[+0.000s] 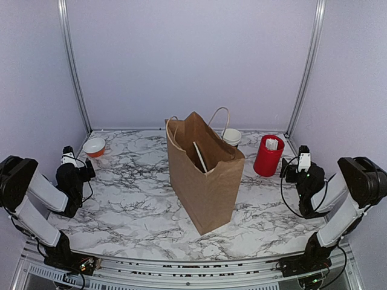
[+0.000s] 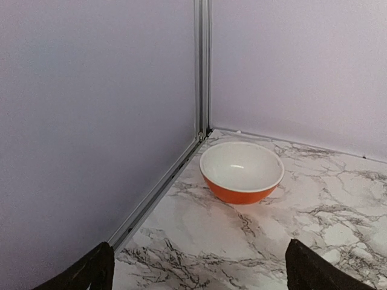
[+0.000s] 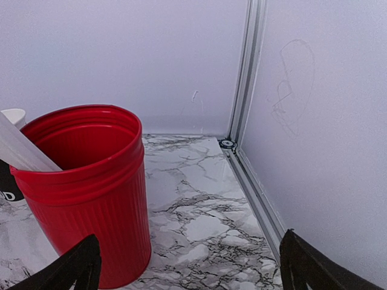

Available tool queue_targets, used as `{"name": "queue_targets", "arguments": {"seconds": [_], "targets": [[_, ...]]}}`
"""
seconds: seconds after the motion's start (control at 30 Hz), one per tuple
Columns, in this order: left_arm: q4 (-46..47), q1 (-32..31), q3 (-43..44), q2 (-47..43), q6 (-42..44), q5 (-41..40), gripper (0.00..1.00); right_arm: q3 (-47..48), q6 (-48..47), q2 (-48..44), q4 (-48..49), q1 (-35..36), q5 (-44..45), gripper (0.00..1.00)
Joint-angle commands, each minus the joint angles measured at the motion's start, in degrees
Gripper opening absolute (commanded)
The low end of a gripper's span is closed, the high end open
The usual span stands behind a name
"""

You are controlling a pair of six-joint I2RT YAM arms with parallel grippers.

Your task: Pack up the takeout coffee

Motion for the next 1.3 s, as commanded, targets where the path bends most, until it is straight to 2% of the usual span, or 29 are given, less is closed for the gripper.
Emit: {"name": "queue_targets", "arguments": {"seconds": [0.0, 1.27], "targets": [[2.78, 0.24, 0.04, 0.8, 0.32, -0.18, 0.99, 0.66, -0.12, 0.41, 1.41, 0.39, 0.64, 1.0], [2.75, 0.2, -0.01, 0.8, 0.33, -0.03, 0.99, 0.76, -0.09, 0.41, 1.25, 0.39, 0.53, 1.0]]}}
